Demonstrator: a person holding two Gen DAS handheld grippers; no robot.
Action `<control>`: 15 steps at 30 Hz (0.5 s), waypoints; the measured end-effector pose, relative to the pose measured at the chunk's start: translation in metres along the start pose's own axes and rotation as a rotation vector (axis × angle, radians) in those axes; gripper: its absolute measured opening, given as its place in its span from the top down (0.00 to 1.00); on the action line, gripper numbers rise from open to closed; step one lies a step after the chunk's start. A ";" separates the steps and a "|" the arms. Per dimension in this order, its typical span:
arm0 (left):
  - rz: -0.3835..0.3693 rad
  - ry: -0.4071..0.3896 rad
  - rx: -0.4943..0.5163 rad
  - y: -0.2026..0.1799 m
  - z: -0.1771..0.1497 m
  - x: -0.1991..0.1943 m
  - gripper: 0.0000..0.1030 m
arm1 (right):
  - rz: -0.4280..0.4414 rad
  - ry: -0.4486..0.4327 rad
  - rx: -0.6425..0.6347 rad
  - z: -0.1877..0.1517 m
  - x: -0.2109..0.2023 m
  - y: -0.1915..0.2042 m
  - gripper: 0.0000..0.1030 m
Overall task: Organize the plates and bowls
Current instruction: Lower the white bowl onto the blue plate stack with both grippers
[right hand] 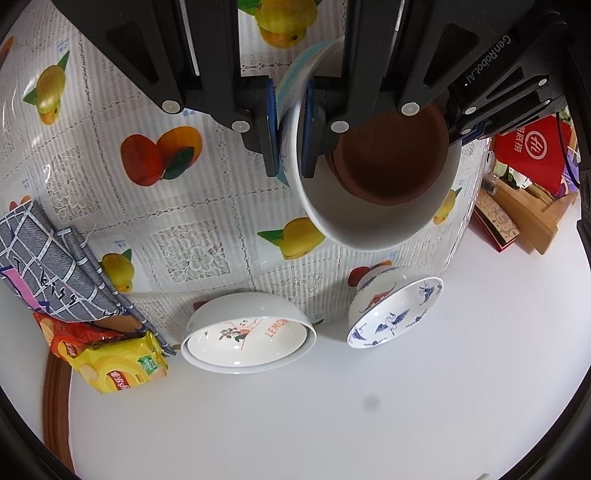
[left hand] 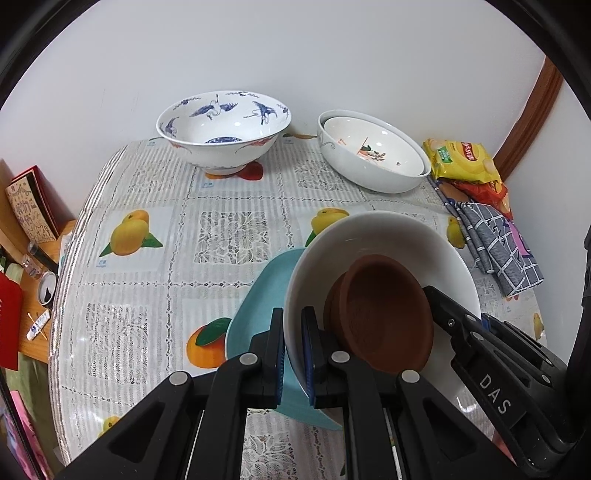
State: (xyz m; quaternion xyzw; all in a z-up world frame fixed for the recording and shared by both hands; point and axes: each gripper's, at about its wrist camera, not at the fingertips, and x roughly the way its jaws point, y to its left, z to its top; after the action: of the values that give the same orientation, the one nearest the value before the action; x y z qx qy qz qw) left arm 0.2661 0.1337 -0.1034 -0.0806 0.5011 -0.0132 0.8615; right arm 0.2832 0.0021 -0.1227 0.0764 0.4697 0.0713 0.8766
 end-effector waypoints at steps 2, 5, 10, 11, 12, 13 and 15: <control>0.001 0.004 -0.004 0.001 0.000 0.003 0.91 | -0.002 0.003 -0.002 0.000 0.004 0.001 0.89; -0.001 0.012 -0.010 0.004 0.001 0.008 0.91 | -0.002 0.009 -0.004 -0.001 0.008 0.001 0.89; 0.030 0.010 -0.012 0.008 0.002 0.015 0.92 | -0.004 0.012 -0.007 -0.001 0.012 0.001 0.91; 0.001 0.017 -0.032 0.012 0.002 0.016 0.93 | 0.006 0.022 -0.003 0.000 0.014 0.000 0.90; -0.043 0.051 -0.068 0.019 0.003 0.021 0.93 | -0.006 0.031 0.000 -0.001 0.017 0.000 0.90; -0.063 0.087 -0.089 0.025 0.004 0.029 0.93 | -0.046 0.036 -0.021 -0.003 0.022 0.002 0.90; -0.036 0.040 -0.076 0.023 0.002 0.028 0.93 | -0.035 0.010 -0.059 -0.003 0.025 0.004 0.91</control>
State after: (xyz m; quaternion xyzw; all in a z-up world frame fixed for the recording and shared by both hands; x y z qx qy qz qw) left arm 0.2802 0.1532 -0.1304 -0.1222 0.5168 -0.0113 0.8473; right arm 0.2941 0.0107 -0.1435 0.0418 0.4730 0.0701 0.8773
